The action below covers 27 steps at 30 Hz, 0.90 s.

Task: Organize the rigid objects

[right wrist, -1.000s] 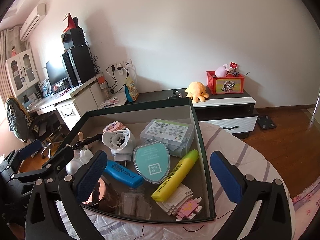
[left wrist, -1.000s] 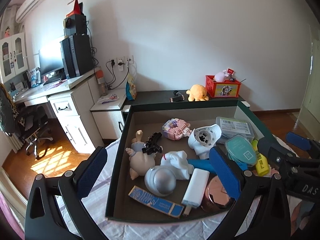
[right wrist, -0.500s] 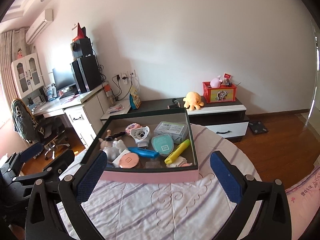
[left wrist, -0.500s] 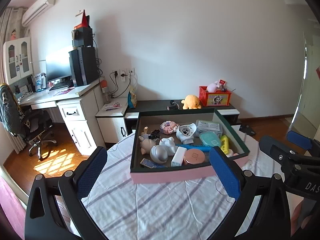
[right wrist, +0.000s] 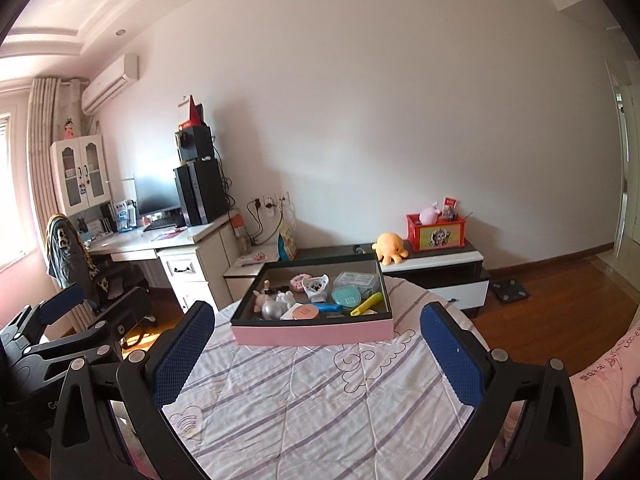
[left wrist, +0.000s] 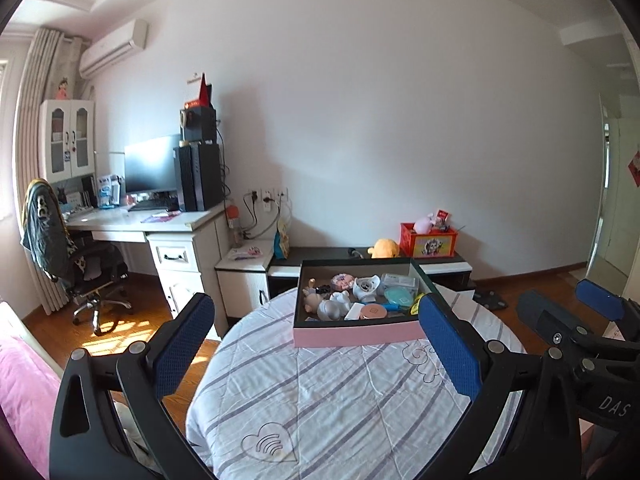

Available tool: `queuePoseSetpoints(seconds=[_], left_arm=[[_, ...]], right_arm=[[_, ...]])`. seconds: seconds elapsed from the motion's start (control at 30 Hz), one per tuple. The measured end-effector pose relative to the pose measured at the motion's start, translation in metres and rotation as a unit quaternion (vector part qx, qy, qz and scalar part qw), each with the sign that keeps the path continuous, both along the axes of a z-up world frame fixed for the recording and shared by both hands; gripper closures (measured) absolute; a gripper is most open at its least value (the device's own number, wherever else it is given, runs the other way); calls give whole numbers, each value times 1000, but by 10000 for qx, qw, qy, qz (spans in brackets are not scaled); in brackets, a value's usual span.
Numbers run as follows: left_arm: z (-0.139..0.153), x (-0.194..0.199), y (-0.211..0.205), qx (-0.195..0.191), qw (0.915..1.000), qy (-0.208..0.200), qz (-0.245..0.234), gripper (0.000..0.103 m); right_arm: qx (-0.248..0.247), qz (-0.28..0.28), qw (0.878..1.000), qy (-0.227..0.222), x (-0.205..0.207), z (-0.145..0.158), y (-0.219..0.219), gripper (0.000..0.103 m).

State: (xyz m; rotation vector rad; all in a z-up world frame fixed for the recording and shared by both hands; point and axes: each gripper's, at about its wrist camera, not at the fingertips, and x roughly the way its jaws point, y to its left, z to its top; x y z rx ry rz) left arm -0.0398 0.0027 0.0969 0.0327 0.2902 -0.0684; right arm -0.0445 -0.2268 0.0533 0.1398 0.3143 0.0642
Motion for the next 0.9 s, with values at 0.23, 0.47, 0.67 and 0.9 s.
queuePoseSetpoints(seconds=[0.23, 0.47, 0.67, 0.9], left_arm=[[15, -52, 8, -42, 9996, -293, -29, 0], [28, -91, 7, 28, 9982, -597, -20, 0], [36, -107, 5, 81, 9969, -787, 26, 0], [37, -111, 4, 116, 9962, -857, 44, 0]], right_arm=[[-106, -95, 9994, -304, -50, 18, 5, 0], [-283, -273, 9973, -613, -88, 34, 8, 0], [-285, -280, 9963, -766, -105, 42, 8, 0], [-317, -352, 9951, -863, -115, 45, 9, 0]])
